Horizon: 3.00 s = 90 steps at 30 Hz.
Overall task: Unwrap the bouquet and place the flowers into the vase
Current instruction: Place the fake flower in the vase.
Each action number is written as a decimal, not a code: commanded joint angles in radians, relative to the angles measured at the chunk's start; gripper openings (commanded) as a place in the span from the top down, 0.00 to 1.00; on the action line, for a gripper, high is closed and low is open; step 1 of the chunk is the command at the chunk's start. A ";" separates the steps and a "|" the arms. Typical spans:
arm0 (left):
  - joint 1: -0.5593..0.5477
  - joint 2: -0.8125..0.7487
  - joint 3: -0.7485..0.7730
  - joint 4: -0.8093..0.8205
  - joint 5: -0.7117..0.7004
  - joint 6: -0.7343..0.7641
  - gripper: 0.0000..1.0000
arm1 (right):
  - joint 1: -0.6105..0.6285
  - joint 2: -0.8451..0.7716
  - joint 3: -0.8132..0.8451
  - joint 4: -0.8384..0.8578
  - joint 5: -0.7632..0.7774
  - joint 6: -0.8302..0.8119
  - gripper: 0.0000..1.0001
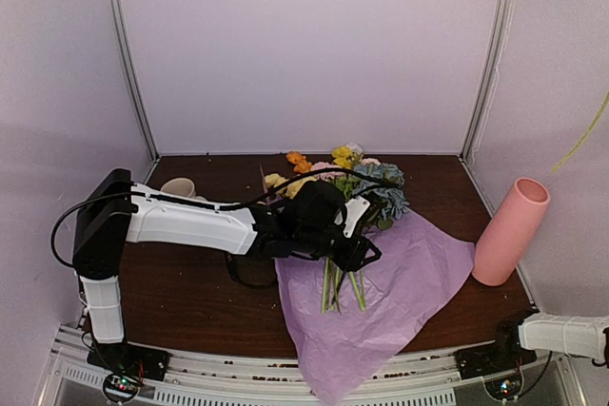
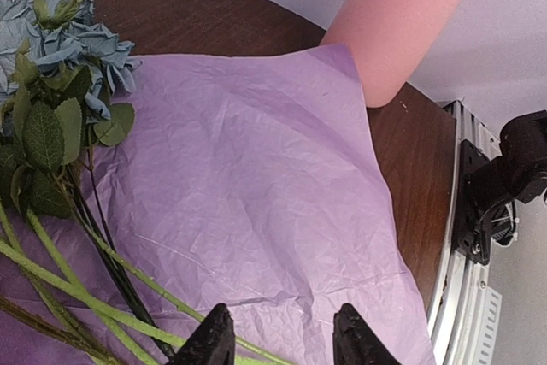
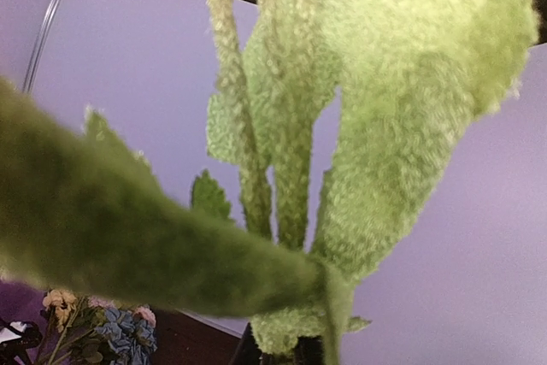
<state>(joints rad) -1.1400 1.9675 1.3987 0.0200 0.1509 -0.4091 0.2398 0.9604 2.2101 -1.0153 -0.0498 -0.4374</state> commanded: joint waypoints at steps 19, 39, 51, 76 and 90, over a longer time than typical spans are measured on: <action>-0.003 0.001 -0.025 0.021 0.023 -0.019 0.59 | -0.009 -0.002 -0.343 0.091 -0.054 -0.046 1.00; -0.003 -0.032 -0.069 0.043 0.018 -0.002 0.59 | -0.197 -0.065 -0.821 0.369 -0.165 0.040 1.00; -0.003 -0.058 -0.106 0.053 0.008 0.001 0.59 | -0.369 -0.057 -1.046 0.483 -0.245 0.060 1.00; -0.004 -0.062 -0.137 0.086 0.021 -0.015 0.59 | -0.484 -0.112 -1.093 0.355 -0.299 0.079 0.66; -0.004 -0.075 -0.150 0.090 0.024 -0.008 0.59 | -0.484 -0.163 -1.027 0.210 -0.319 0.064 0.35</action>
<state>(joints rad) -1.1408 1.9369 1.2613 0.0597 0.1623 -0.4183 -0.2375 0.8234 1.1290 -0.7483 -0.3439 -0.3779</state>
